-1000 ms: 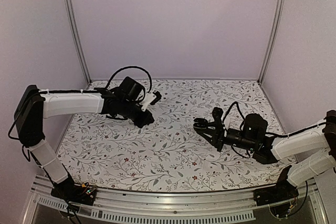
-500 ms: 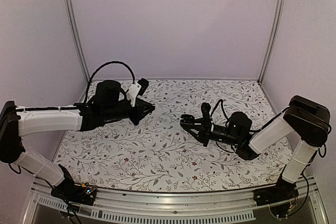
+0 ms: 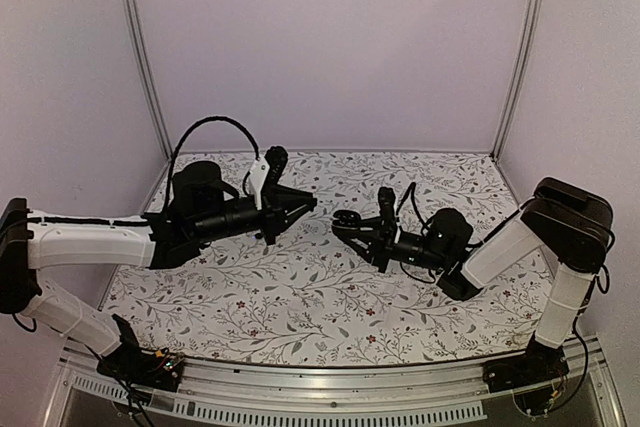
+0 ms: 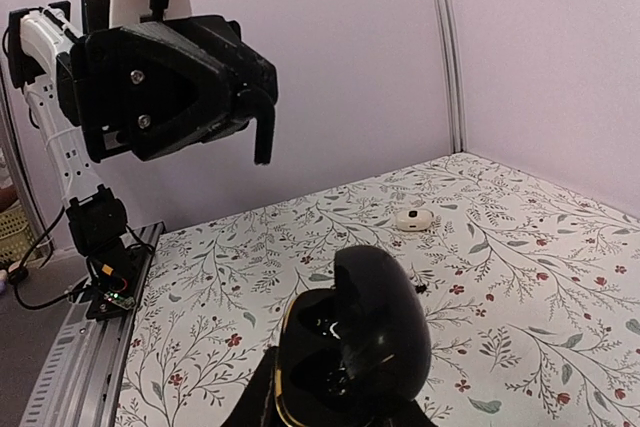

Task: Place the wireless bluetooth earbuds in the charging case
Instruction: Insert the right earbud into the right side groove of the charging case.

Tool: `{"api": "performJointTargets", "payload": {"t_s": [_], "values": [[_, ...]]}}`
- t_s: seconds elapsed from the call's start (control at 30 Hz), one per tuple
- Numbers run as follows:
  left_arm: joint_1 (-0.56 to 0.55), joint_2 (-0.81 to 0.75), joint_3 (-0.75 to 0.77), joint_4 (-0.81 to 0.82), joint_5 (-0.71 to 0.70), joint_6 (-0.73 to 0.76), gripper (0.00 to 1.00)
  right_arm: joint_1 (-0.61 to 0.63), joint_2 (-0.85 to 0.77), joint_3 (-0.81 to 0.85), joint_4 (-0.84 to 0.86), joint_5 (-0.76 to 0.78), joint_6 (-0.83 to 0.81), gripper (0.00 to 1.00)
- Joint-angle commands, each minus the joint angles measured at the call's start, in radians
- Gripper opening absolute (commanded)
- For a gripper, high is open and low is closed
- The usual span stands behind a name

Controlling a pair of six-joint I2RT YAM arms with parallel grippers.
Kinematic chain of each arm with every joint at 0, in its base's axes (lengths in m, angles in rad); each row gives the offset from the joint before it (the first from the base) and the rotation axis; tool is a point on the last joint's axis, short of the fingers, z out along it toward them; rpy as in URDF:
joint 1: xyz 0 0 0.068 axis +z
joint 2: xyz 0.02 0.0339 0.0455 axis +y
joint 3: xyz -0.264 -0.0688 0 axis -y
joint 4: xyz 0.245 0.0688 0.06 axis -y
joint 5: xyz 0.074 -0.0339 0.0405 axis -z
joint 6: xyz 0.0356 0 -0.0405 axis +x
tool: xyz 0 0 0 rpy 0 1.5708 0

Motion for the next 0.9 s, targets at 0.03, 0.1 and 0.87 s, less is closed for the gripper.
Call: {"api": "performJointTargets", "payload": {"t_s": [0.03, 0.1, 0.87], "values": [[-0.023, 0.031, 0.003, 0.107, 0.038, 0.001, 0.07, -0.002, 0.026, 0.05, 0.024, -0.054, 0.03, 0.0], [-0.029, 0.044, 0.007, 0.113, 0.043, 0.0, 0.07, 0.0, 0.031, 0.06, 0.011, -0.059, 0.037, 0.0], [-0.057, 0.171, 0.056, 0.167, 0.081, -0.008, 0.07, 0.039, 0.06, 0.125, -0.071, -0.063, 0.05, 0.0]]}}
